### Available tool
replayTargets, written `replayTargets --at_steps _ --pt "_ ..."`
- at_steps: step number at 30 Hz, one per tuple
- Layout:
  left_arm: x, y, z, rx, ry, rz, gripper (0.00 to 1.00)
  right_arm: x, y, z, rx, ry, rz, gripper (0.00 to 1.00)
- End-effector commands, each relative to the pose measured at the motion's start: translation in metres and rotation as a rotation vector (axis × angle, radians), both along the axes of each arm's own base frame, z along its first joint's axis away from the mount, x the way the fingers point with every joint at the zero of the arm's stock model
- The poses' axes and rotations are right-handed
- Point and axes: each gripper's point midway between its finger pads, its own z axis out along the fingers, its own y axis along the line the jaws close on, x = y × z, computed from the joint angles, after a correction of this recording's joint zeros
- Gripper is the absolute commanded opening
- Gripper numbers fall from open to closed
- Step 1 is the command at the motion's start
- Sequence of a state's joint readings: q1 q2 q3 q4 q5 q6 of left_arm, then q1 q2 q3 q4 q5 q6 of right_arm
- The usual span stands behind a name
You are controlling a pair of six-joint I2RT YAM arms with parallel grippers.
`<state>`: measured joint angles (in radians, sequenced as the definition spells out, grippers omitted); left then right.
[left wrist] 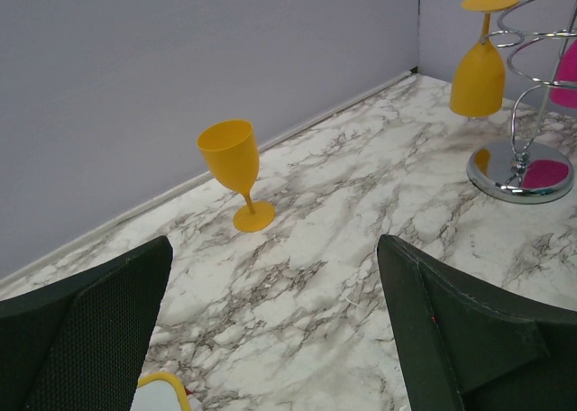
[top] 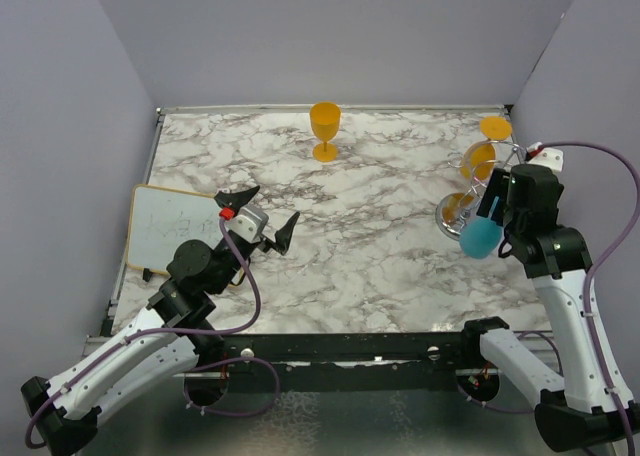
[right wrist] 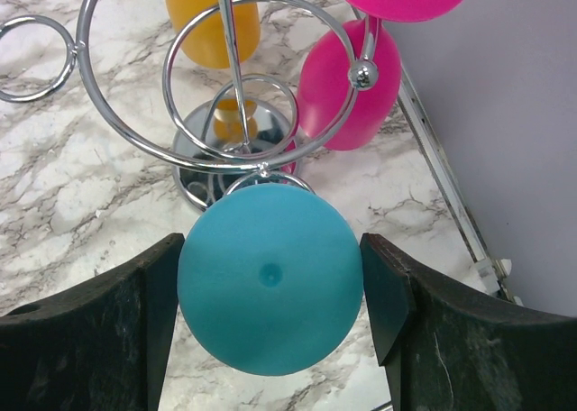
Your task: Take the wine glass off the wine glass rack
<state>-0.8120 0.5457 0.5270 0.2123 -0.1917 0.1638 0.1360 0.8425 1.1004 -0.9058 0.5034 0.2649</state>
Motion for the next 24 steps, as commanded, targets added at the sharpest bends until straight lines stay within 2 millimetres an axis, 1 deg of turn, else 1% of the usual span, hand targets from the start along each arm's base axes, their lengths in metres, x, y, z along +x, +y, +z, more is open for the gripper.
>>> replayTargets --at_steps 1,5,9,13,16,20,22,24 --pt "0.002 0.001 0.002 -0.007 -0.012 0.014 1.0 -0.009 0.003 0.022 0.021 -0.049 0.027 0.67" --pt "0.003 0.0 0.0 -0.001 -0.009 0.014 1.0 -0.013 0.01 0.028 0.034 -0.053 0.077 0.67" --pt "0.004 -0.001 -0.001 0.004 -0.004 0.014 1.0 -0.012 0.026 0.036 0.058 -0.077 0.188 0.66" --pt "0.005 -0.003 -0.004 0.01 0.004 0.011 1.0 -0.008 0.052 0.042 0.109 -0.106 0.336 0.66" --pt "0.006 -0.005 -0.007 0.015 0.016 0.005 1.0 -0.003 0.077 0.043 0.16 -0.109 0.465 0.66" --pt "0.006 -0.012 -0.01 -0.001 0.046 -0.014 1.0 0.004 0.102 0.048 0.239 -0.125 0.575 0.66" --pt "0.006 -0.018 -0.009 -0.03 0.079 -0.035 1.0 0.008 0.115 0.055 0.296 -0.152 0.618 0.66" --pt "0.005 -0.03 -0.006 -0.077 0.133 -0.075 1.0 0.012 0.129 0.063 0.362 -0.184 0.661 0.66"
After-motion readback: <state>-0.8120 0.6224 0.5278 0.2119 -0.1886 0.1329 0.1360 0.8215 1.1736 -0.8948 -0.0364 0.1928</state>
